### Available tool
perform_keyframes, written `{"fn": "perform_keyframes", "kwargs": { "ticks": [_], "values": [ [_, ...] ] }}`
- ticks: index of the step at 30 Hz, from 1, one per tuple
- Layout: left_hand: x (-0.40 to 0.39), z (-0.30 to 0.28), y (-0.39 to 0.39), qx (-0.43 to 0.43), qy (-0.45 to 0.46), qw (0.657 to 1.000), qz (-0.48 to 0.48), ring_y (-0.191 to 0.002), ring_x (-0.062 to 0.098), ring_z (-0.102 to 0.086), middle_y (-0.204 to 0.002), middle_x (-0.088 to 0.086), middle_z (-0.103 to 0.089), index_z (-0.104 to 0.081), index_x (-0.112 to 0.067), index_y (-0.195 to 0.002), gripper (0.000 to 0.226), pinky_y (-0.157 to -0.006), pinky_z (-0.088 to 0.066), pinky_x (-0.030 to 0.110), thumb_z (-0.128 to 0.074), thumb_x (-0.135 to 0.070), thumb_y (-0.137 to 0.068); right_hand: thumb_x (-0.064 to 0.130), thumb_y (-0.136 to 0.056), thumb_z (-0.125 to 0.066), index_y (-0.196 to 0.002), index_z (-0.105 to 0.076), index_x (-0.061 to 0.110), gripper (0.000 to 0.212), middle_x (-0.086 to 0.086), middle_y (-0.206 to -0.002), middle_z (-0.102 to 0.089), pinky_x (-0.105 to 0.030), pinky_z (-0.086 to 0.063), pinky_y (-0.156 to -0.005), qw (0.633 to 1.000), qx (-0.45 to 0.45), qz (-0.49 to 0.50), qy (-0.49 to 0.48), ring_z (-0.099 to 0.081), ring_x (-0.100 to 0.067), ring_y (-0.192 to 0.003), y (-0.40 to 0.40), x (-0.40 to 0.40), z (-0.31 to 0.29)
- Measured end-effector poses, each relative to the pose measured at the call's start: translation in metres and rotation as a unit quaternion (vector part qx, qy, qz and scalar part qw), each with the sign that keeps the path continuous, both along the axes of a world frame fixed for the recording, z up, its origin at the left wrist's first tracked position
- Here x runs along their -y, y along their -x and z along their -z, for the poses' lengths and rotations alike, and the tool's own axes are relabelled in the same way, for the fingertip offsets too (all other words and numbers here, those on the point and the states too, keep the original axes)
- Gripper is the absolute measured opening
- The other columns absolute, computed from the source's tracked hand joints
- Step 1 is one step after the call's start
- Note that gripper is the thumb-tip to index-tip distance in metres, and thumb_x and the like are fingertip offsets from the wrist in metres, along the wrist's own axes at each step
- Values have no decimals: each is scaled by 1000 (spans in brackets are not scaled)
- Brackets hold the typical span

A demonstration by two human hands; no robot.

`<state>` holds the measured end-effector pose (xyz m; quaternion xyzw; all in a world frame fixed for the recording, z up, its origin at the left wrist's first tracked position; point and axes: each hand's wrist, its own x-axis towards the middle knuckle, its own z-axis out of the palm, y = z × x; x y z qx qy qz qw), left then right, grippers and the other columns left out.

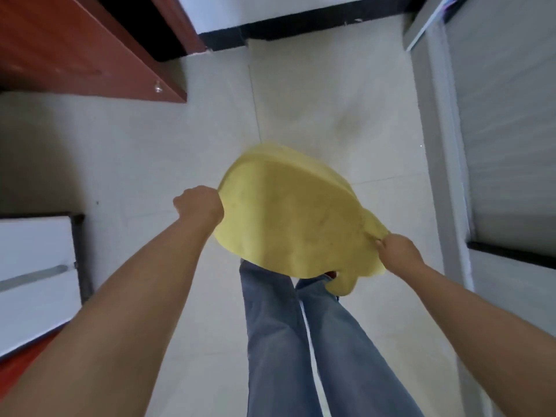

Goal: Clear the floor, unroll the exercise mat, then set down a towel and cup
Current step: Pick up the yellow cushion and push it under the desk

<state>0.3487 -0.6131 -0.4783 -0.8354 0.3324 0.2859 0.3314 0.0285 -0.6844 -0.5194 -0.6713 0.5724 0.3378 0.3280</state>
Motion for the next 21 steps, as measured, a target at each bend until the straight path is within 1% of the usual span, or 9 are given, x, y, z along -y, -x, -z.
{"fn": "perform_keyframes", "kwargs": {
  "ticks": [2,5,8,11,13,15,17,19,21],
  "values": [
    [-43,-23,3,-5,3,999,-54,-104,24,-60,-109,4,-64,-63,-15,-96,21,-71,-34,27,-45,-10,-86,20,-99,-28,-114,-54,-9,42,-29,-121,-57,-40,-43,-91,1000,10,-22,-15,-54,-39,-111,-2,-11,-20],
    [-104,-50,13,-9,15,994,-109,-103,25,-60,-108,5,-64,-63,-13,-100,22,-71,-36,28,-47,-10,-86,20,-99,-28,-117,-53,-8,41,-29,-124,-56,-40,-41,-95,998,14,-58,-25,-52,-39,-114,-10,-31,-40],
    [-170,-69,25,-5,33,984,-176,-102,24,-61,-109,5,-64,-64,-12,-104,26,-69,-38,28,-47,-5,-85,13,-98,-31,-116,-52,-10,36,-28,-125,-55,-39,-39,-96,994,12,-105,-28,-51,-38,-115,-26,-55,-50],
    [-238,-80,36,2,54,966,-252,-106,26,-59,-114,6,-62,-62,-13,-111,29,-69,-37,28,-46,-5,-87,9,-96,-34,-113,-55,-10,33,-28,-122,-57,-38,-41,-87,988,3,-157,-18,-54,-35,-105,-48,-91,-55],
    [-276,-85,43,5,66,953,-297,-109,26,-58,-117,7,-60,-61,-13,-113,31,-71,-39,29,-45,-6,-87,12,-96,-34,-111,-56,-7,33,-26,-120,-58,-39,-43,-89,980,-4,-199,11,-54,-37,-109,-57,-113,-59],
    [-348,-92,62,9,74,934,-350,-112,26,-57,-119,7,-59,-60,-14,-115,32,-75,-42,29,-46,-7,-87,17,-96,-35,-114,-53,-5,34,-25,-124,-54,-41,-40,-97,961,18,-274,31,-48,-38,-118,-65,-160,-59],
    [-403,-92,84,17,99,913,-396,-110,27,-57,-117,8,-60,-61,-12,-113,30,-75,-44,31,-47,-6,-86,17,-95,-35,-113,-53,-7,34,-26,-124,-52,-41,-38,-101,942,37,-332,33,-44,-37,-122,-65,-196,-61],
    [-460,-93,112,13,137,885,-445,-108,30,-58,-115,11,-62,-61,-9,-108,27,-74,-46,32,-47,-5,-85,16,-95,-36,-107,-56,-6,33,-25,-116,-59,-39,-43,-93,919,54,-388,37,-50,-36,-115,-62,-240,-61],
    [-516,-98,141,22,183,848,-497,-102,33,-60,-110,15,-63,-61,-5,-104,24,-69,-43,31,-46,-4,-85,20,-95,-36,-107,-58,-1,33,-21,-110,-63,-37,-46,-83,901,49,-428,49,-58,-35,-105,-59,-285,-68]
  ]
}}
